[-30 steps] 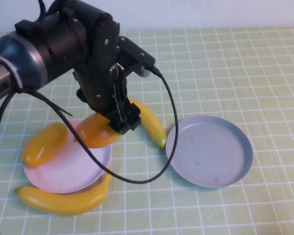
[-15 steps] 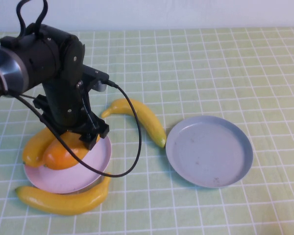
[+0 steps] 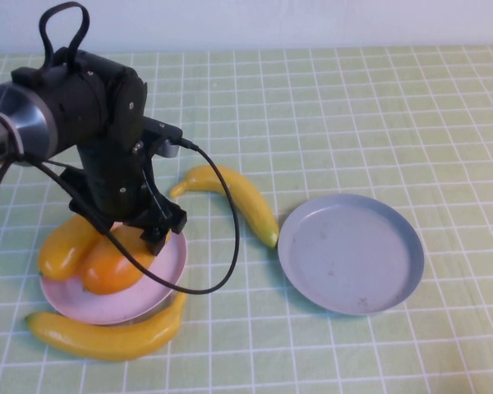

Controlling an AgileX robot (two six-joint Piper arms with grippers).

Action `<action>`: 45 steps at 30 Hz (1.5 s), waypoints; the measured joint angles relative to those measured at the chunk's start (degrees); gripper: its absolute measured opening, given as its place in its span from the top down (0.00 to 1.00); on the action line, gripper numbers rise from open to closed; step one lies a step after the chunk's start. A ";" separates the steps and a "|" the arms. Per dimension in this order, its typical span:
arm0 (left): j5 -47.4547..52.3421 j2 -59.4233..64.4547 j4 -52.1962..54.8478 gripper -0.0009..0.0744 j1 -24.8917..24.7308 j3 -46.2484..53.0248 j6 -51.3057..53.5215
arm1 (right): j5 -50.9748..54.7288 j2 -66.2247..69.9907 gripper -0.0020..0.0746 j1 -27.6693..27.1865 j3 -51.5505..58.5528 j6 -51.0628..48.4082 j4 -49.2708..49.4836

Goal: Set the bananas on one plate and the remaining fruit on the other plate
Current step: Put one type of fruit in the left plate, then put another type of fruit in the right plate

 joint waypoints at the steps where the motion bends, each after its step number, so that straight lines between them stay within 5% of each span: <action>1: 0.11 0.08 0.00 0.22 0.00 0.00 -0.30 | 0.00 0.00 1.00 0.00 0.00 0.00 0.00; 6: 1.32 0.08 0.35 0.15 0.00 0.00 -1.27 | 0.00 0.00 1.00 0.00 0.00 0.00 0.00; 9: 2.54 0.08 0.35 0.20 0.00 0.00 -1.39 | 0.00 0.00 1.00 0.00 0.00 0.00 0.00; 11: 3.32 0.08 0.35 0.34 0.00 0.00 -1.39 | 0.00 0.00 1.00 0.00 0.00 0.00 0.00; 13: 3.42 -0.80 0.35 0.64 0.00 0.00 -0.99 | 0.00 0.00 1.00 0.00 0.00 0.00 0.00; 15: 2.91 -2.60 -0.90 0.82 0.03 0.00 0.41 | 0.00 0.00 1.00 0.00 0.00 0.00 0.00; 18: 1.32 -6.16 -4.84 0.94 0.03 0.00 2.22 | 0.00 0.00 1.00 0.00 0.00 0.00 0.00; 27: -11.77 -25.46 -8.79 0.99 -3.05 7.39 4.37 | 0.00 0.00 1.00 0.00 0.00 0.00 0.00; 45: -36.32 -66.15 -6.51 0.99 -3.86 48.32 0.71 | 0.00 0.00 1.00 0.00 0.00 0.00 0.00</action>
